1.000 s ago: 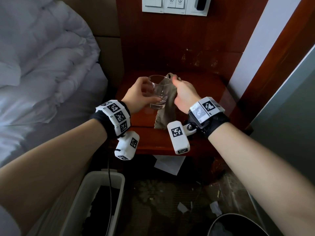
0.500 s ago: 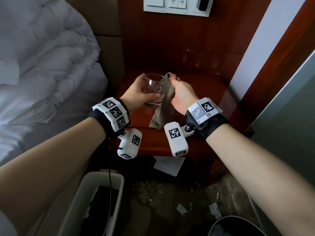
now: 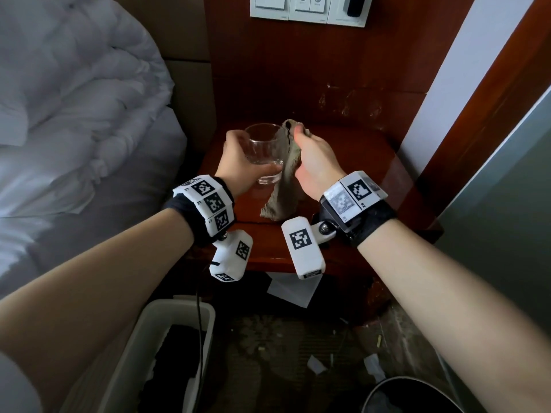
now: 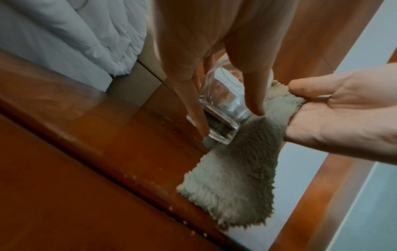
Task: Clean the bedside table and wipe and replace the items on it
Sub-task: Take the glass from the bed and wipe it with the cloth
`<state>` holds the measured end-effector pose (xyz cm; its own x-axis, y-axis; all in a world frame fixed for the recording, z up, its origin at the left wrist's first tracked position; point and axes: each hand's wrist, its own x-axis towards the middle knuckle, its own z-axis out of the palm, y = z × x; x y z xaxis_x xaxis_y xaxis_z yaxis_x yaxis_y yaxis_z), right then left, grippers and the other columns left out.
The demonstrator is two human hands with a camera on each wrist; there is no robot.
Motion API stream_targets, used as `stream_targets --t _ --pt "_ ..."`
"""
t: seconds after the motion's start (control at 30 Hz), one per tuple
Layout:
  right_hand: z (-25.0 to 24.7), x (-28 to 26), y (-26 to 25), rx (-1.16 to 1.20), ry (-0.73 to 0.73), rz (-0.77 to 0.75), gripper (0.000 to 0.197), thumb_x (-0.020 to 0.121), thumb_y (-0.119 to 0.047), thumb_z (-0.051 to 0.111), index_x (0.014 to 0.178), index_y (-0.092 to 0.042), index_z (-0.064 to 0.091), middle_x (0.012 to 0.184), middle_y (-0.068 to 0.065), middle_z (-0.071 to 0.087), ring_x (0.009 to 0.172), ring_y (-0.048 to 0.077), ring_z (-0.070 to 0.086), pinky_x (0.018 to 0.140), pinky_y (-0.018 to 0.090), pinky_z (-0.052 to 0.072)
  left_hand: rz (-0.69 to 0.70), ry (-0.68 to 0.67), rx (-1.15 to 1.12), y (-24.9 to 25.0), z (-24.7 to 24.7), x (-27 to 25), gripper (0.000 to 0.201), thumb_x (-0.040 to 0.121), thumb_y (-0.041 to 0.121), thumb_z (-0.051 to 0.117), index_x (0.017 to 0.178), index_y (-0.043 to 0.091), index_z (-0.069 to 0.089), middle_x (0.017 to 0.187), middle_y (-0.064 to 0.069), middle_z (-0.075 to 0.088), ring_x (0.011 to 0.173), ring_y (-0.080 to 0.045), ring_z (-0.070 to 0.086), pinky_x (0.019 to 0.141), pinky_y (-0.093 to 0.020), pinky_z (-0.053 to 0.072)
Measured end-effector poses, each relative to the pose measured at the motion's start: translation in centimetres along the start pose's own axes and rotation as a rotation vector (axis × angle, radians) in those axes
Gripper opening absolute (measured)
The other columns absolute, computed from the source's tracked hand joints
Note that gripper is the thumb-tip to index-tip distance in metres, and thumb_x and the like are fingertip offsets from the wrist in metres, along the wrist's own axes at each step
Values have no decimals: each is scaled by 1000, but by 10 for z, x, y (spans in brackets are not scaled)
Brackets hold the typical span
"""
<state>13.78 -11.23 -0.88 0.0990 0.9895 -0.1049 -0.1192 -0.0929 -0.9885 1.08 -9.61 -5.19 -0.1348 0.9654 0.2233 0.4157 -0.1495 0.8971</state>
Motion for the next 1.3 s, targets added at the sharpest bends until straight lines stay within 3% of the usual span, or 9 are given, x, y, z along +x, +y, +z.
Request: stream_targets --t 0.23,0.37,0.5,0.6,0.73,0.9,1.0,1.2,1.3 --pt "-7 2 -1 -76 30 24 40 98 -37 43 122 -10 60 113 12 68 100 25 66 91 38 53 -1 -261 -147 1 -7 -2 90 78 -3 69 148 17 17 135 -6 45 117 -21 55 85 -37 54" --pt "-4 -1 1 -46 34 6 40 98 -36 44 126 -11 59 119 12 66 105 25 65 97 39 50 40 -147 -19 -1 -8 -1 86 66 12 83 139 18 36 120 1 54 111 -20 59 85 -37 56" --pt "-1 -4 0 1 -1 -4 39 98 -33 45 126 -8 57 117 13 65 105 27 63 98 41 49 40 0 127 -1 -2 -3 89 64 29 85 139 15 38 132 -5 46 118 -17 49 95 -23 42" --pt "-1 -6 -2 35 -37 -3 37 100 -31 43 124 -6 57 104 12 65 97 27 65 92 39 52 -5 10 115 2 2 -3 79 67 28 82 133 11 42 130 -5 40 113 -13 45 88 -17 38" --pt "-1 -5 0 -16 7 10 41 98 -36 44 125 -9 57 120 14 64 110 28 62 100 43 47 -15 -96 46 4 4 -1 79 74 19 78 137 6 32 122 -1 50 107 -11 52 83 -19 42" --pt "-10 4 2 -35 64 29 42 97 -39 46 123 -10 60 113 13 68 103 27 66 96 43 50 17 -306 -30 3 -6 2 78 78 3 71 144 5 29 133 -10 52 119 -22 56 93 -29 51" --pt "-10 3 0 -71 49 21 43 97 -39 44 125 -10 58 118 13 66 107 27 64 99 41 49 19 -247 -4 2 -8 1 78 74 7 76 140 10 35 131 -6 53 113 -19 58 84 -25 51" --pt "-2 -1 -3 -34 -17 -26 39 98 -35 45 122 -7 59 113 13 67 105 28 64 98 43 49 24 -72 96 -5 -2 1 82 61 28 86 130 12 45 130 -6 49 113 -17 53 96 -28 47" --pt "-3 0 -4 11 -61 -9 31 99 -27 44 109 -5 62 86 7 66 82 18 66 81 29 55 7 20 84 -6 -2 3 81 62 25 85 130 11 43 128 -2 47 112 -12 49 97 -26 44"
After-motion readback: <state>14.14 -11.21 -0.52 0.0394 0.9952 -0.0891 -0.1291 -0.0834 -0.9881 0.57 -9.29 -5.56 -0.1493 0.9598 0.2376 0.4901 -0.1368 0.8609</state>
